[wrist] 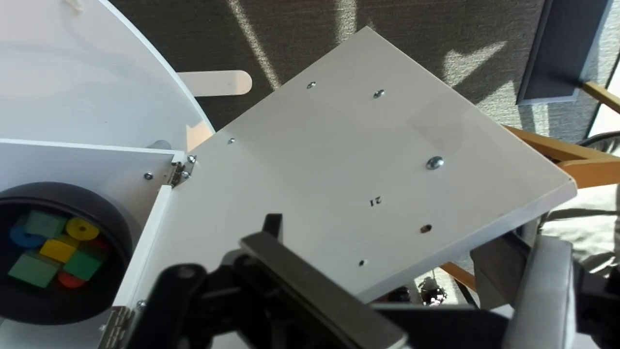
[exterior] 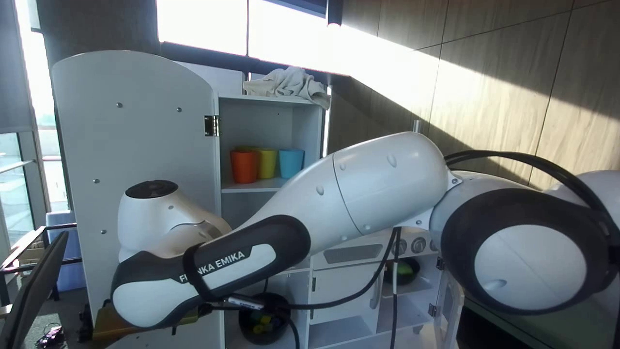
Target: Close the door to the bottom left compartment open the door to the middle compartment
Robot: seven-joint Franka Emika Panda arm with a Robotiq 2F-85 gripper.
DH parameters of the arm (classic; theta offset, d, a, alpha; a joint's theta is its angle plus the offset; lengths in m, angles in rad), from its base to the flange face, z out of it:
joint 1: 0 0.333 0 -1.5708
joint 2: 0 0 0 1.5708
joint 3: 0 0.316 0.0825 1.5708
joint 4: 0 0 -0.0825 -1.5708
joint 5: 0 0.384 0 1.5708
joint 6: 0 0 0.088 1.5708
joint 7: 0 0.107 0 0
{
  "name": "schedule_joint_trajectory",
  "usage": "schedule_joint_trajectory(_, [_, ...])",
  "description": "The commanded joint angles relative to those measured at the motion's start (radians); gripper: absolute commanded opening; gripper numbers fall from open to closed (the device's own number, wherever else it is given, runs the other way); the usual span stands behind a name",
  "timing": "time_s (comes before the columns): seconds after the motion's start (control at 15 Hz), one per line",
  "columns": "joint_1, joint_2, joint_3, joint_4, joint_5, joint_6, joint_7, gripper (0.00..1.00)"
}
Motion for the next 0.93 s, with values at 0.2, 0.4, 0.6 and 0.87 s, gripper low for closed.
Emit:
schedule_joint_trajectory(0.2, [0.047, -0.068, -0.082, -0.035, -0.081, -0.163, 0.087, 1.0])
schedule_joint_trajectory(0.4, [0.033, -0.098, -0.097, -0.075, -0.068, -0.228, 0.119, 1.0])
schedule_joint_trajectory(0.6, [0.014, -0.119, -0.11, -0.117, -0.05, -0.275, 0.154, 1.0])
schedule_joint_trajectory(0.87, [0.004, -0.183, -0.116, -0.19, -0.054, -0.33, 0.168, 1.0])
